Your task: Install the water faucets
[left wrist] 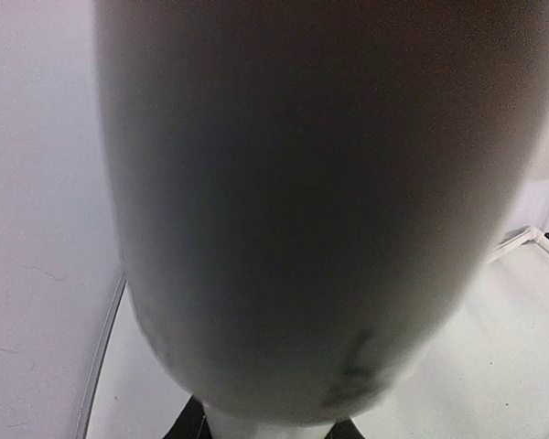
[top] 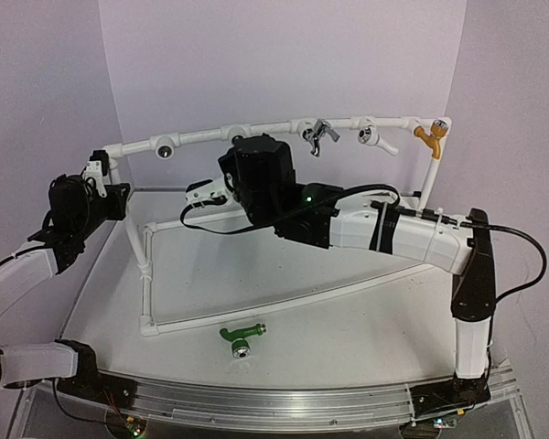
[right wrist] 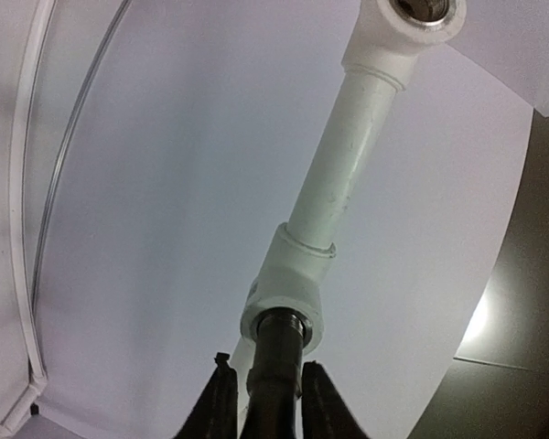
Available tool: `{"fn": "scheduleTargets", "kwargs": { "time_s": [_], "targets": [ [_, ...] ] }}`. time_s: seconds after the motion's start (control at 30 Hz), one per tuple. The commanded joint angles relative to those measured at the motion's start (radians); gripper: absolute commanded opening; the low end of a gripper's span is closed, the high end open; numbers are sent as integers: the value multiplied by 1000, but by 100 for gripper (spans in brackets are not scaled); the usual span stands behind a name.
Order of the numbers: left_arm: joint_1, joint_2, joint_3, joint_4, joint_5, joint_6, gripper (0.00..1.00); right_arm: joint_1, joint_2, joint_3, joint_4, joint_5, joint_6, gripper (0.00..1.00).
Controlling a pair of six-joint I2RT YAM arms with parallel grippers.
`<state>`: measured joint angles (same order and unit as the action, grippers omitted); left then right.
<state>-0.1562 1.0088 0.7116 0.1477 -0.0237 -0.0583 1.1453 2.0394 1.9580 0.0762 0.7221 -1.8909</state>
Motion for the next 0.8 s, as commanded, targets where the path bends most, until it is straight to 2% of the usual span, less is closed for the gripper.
{"fn": "scheduleTargets", "kwargs": {
  "time_s": [0.0,0.1,0.17,0.27,0.37,0.5,0.63,0.77],
  "targets": [
    [15,-64,14,-52,-11,-164,0,-19,45,46,86,115,185,6],
    [16,-71,36,-93,-5,-172,0,-19,62,55,89,134,336,0],
    [16,-69,50,-121,12,-185,0,-19,67,58,89,132,450,0],
    [15,-60,90,-200,65,-165,0,-19,53,57,86,107,723,0],
    [15,-63,104,-230,119,-158,0,-20,20,51,31,44,1122,0],
    [12,-62,92,-231,148,-148,0,-44,-63,-31,2,-157,1657,0],
    [13,-49,93,-231,116,-133,0,-108,-131,-186,152,-317,2231,0],
    [12,-50,89,-229,80,-100,0,-132,-155,-305,373,-444,2566,0]
  ]
}}
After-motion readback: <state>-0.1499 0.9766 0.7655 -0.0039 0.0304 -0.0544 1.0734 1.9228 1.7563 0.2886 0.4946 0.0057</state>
